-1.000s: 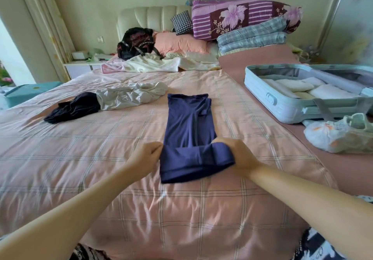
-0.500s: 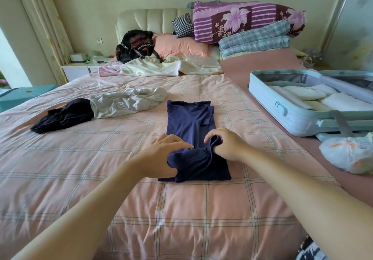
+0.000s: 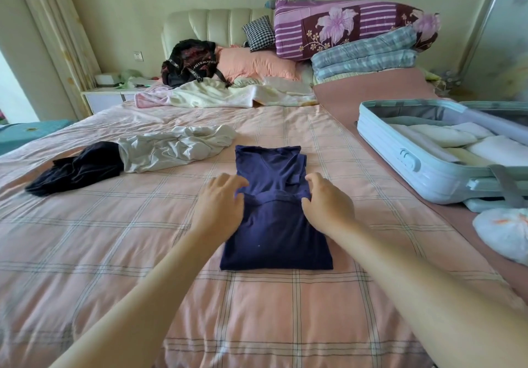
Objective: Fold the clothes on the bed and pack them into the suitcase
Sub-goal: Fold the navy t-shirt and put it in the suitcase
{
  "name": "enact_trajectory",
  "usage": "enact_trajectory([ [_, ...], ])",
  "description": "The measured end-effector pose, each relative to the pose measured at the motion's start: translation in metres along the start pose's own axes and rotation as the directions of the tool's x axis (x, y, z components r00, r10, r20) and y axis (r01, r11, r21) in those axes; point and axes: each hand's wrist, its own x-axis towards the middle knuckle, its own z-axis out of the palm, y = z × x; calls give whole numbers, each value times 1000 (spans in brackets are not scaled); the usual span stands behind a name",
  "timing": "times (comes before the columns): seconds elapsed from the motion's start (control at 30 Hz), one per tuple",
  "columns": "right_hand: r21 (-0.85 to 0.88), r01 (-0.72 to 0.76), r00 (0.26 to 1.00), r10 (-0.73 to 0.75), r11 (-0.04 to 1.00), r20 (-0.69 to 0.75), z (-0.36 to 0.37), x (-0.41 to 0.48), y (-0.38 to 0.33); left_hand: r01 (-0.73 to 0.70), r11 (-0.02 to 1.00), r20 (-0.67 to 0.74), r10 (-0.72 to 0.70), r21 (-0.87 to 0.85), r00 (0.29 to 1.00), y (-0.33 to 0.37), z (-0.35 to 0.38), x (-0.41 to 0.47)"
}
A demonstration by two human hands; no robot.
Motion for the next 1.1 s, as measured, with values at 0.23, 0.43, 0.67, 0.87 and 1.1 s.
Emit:
enact_trajectory([
  [0.23,48,-35,999,33,998,28,5,3,18,-98,957,572,-80,273,816,-4,25,-7],
  [0.43,-154,308,928,-333,939,-169,-2,1,16,-177,872,424,-38,456,905,6,23,-5],
  [0.67,-192,471,812,-338,861,477,3,-40,13,-327,934,526,208,143,824,7,22,-45],
  [0.87,-331,420,862,-257,845,437,-10,-52,31,-314,928,618,128,202,776,-7,-13,-59],
  [1.1,-216,607,760,-478,765,441,-19,-77,12,-399,903,612,225,162,758,3,-31,-63],
])
